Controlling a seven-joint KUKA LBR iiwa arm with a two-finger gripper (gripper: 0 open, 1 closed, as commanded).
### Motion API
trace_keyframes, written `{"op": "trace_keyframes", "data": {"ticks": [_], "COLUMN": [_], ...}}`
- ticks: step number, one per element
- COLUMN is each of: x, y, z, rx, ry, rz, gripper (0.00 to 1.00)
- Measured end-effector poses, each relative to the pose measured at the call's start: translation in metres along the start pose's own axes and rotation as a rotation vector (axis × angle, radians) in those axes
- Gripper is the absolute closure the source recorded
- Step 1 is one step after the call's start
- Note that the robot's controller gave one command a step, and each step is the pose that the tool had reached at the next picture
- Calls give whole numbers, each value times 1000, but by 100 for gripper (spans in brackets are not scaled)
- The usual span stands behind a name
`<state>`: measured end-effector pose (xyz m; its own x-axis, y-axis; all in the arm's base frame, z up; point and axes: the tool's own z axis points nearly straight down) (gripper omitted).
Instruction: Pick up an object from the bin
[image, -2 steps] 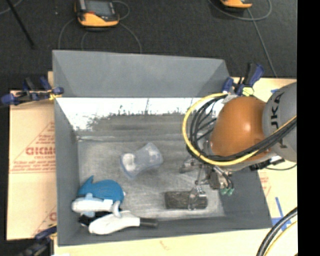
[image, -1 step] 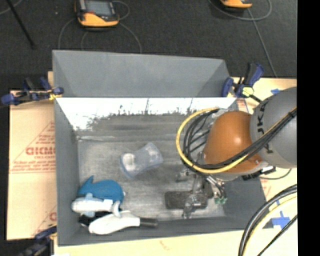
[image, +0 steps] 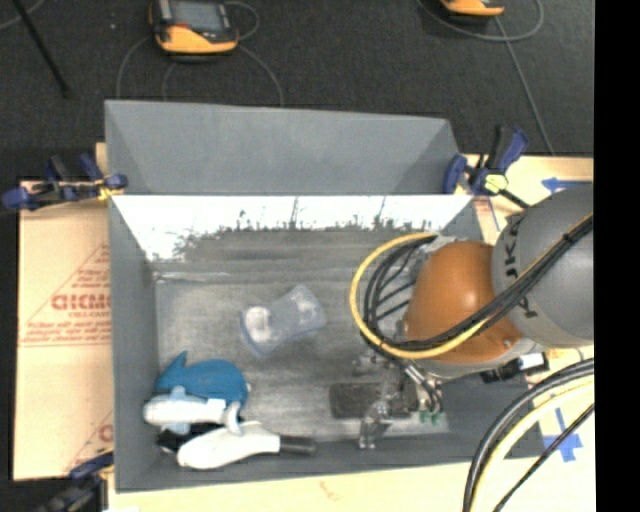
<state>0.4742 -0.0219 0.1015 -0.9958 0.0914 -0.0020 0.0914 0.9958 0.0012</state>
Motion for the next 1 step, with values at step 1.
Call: {"op": "trace_keyframes", "data": {"ticks": [1], "x": [0], "y": [0], "z": [0], "rx": [0], "ry": [0], "rz": [0], "gripper": [0]}}
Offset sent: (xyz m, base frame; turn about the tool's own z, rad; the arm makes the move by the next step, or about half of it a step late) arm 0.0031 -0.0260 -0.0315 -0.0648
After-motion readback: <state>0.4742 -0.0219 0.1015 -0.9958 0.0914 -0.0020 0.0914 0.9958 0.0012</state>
